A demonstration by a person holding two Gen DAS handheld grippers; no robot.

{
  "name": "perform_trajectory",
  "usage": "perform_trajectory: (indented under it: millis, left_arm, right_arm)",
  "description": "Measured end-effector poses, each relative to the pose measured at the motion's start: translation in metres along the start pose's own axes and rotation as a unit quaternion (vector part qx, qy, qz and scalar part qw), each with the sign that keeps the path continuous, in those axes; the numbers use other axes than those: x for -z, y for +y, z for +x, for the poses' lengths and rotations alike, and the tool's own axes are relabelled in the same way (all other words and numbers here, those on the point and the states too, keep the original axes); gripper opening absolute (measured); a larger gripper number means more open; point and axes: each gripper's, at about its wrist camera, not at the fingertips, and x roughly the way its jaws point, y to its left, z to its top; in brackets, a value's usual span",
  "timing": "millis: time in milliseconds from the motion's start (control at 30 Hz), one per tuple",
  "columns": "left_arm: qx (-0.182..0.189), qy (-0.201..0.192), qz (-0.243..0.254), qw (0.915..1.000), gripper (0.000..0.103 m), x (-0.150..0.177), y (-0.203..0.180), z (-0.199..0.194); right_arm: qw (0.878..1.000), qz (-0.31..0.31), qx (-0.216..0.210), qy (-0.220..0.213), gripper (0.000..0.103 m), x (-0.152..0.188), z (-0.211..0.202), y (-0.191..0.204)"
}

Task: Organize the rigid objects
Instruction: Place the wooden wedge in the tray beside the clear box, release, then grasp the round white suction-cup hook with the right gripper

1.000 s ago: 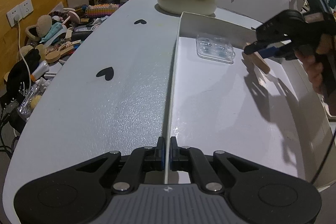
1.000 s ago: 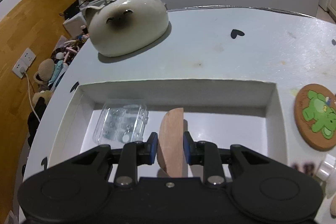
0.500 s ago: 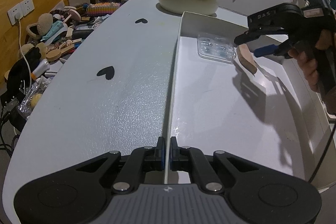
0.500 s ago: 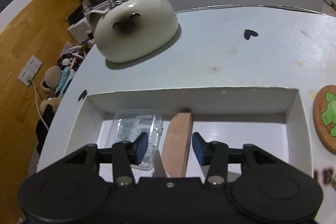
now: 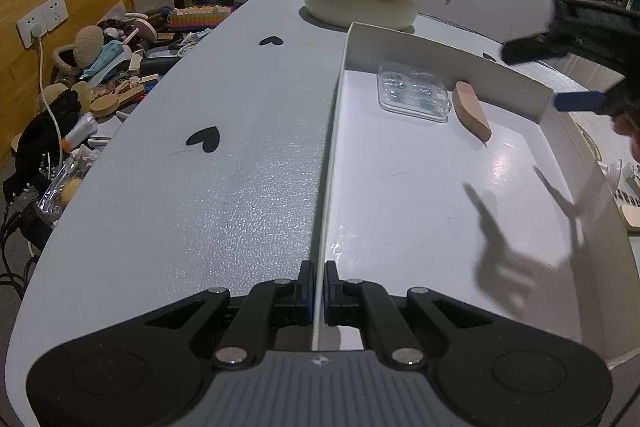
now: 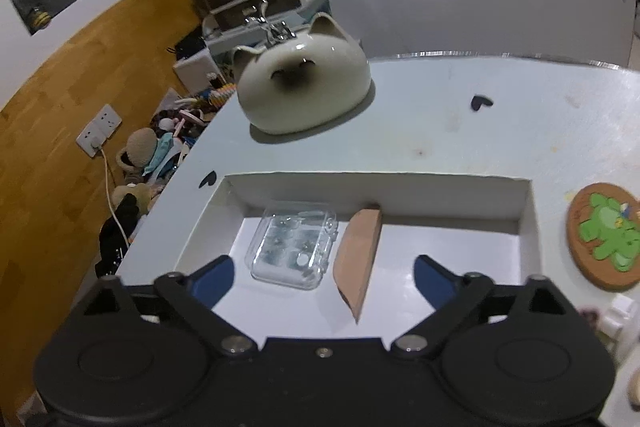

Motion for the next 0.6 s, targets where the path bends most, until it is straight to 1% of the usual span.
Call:
perform_trajectory:
  millis: [167, 333, 533, 600]
  left_arm:
    - [-0.001, -0.003, -0.003, 1.0000, 0.004, 0.001, 0.000, -0.001]
    - [-0.001, -0.004, -0.004, 1.0000, 0.004, 0.002, 0.000, -0.001]
    - [-0.001, -0.003, -0.004, 1.0000, 0.004, 0.002, -0.001, -0.001]
    - [-0.001, -0.003, -0.004, 1.0000, 0.004, 0.002, -0.001, 0.000]
  right_arm:
    - [1.000, -0.016, 0.006, -0.010, 0.102, 0.012, -0.022, -0.004]
    - [1.000, -0.007, 0.014, -0.022, 0.102, 0.022, -0.043, -0.017]
    - [0.997, 0.023, 0.054, -0.048, 0.101, 0.033, -0.070, -0.048]
    - [0.995, 0.041, 0.070, -0.055, 0.099, 0.036, -0.077, -0.061]
